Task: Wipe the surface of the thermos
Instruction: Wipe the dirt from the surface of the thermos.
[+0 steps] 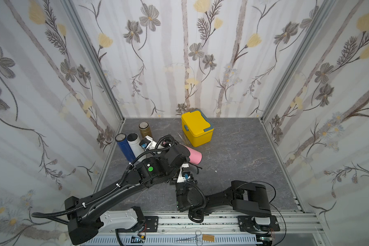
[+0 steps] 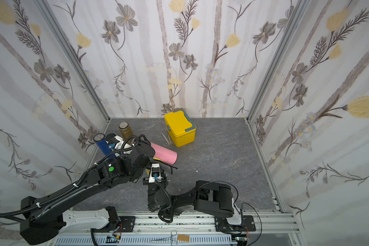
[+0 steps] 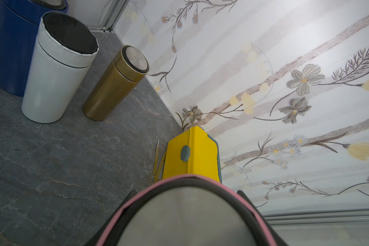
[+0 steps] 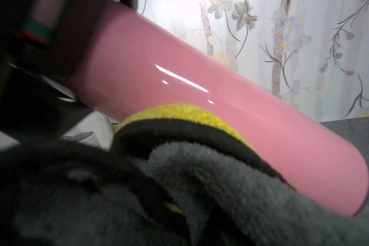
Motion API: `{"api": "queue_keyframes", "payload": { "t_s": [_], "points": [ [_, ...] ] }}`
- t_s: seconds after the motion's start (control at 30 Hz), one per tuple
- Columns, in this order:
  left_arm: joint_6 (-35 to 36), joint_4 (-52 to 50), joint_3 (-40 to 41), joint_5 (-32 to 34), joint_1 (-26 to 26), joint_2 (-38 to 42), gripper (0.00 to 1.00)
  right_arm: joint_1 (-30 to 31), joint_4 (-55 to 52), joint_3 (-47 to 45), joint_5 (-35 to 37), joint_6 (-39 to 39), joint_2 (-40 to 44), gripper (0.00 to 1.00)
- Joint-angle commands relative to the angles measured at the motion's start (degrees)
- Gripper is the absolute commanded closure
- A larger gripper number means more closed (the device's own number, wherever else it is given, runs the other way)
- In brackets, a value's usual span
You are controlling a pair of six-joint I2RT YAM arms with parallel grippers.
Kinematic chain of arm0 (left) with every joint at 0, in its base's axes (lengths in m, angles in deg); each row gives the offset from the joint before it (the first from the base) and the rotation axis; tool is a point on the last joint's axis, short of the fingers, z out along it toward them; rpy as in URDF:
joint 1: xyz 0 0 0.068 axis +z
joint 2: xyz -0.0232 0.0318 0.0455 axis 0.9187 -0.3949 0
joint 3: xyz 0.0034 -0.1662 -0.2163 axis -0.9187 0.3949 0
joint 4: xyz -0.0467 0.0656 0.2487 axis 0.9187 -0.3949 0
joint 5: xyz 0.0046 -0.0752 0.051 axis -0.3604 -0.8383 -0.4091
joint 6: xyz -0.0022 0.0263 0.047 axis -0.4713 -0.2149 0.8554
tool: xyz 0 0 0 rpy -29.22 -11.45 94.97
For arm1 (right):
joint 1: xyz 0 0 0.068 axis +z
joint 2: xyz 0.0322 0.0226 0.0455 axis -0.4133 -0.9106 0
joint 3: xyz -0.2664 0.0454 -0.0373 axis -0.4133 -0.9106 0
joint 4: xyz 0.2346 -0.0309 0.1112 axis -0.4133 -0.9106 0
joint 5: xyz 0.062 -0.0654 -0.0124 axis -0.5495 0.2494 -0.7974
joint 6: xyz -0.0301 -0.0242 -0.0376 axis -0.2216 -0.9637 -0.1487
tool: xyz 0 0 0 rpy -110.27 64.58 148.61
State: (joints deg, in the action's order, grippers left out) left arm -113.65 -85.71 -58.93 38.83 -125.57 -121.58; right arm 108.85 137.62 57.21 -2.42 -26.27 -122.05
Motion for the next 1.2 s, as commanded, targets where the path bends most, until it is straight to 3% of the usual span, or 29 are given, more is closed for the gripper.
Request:
{"api": "queue_keyframes", "payload": {
  "t_s": [0.0,0.13,0.37,0.47,0.57,0.7,0.83,1.03,1.17],
  "points": [
    [0.60,-1.67,0.12,1.18,-0.05,0.02,1.00,-0.43,0.19,4.68,-5.26,0.12,-0.92,1.00],
    [0.60,-1.81,0.21,1.32,-0.01,0.11,1.00,-0.92,-1.09,4.94,-4.94,2.04,-1.95,1.00],
    [0.51,-1.56,1.04,1.16,-0.04,1.52,1.00,-1.91,10.89,-7.95,2.08,-0.24,-1.30,1.00],
    [0.58,-1.25,1.31,1.14,-0.01,1.79,1.00,-1.52,15.55,-7.10,2.13,-5.23,-1.33,1.00],
    [1.94,-0.45,1.25,1.29,-0.06,1.53,1.00,-0.61,13.50,-3.12,-0.33,-6.49,-0.53,1.00],
    [5.97,2.07,1.09,1.38,0.00,0.68,1.00,-0.35,-3.05,0.11,-6.91,6.15,2.75,1.00],
    [10.66,4.79,0.74,1.10,0.08,-0.52,1.00,-1.86,-17.15,-3.98,-11.72,22.18,6.90,1.00],
    [23.97,13.91,1.68,-0.12,0.13,-1.63,1.00,-1.69,-21.40,-19.92,-10.42,33.55,13.11,1.00],
    [33.52,20.71,2.91,-2.69,0.12,-1.93,1.00,-1.74,-23.39,-23.82,-16.01,34.37,21.24,1.00]
  ]
}}
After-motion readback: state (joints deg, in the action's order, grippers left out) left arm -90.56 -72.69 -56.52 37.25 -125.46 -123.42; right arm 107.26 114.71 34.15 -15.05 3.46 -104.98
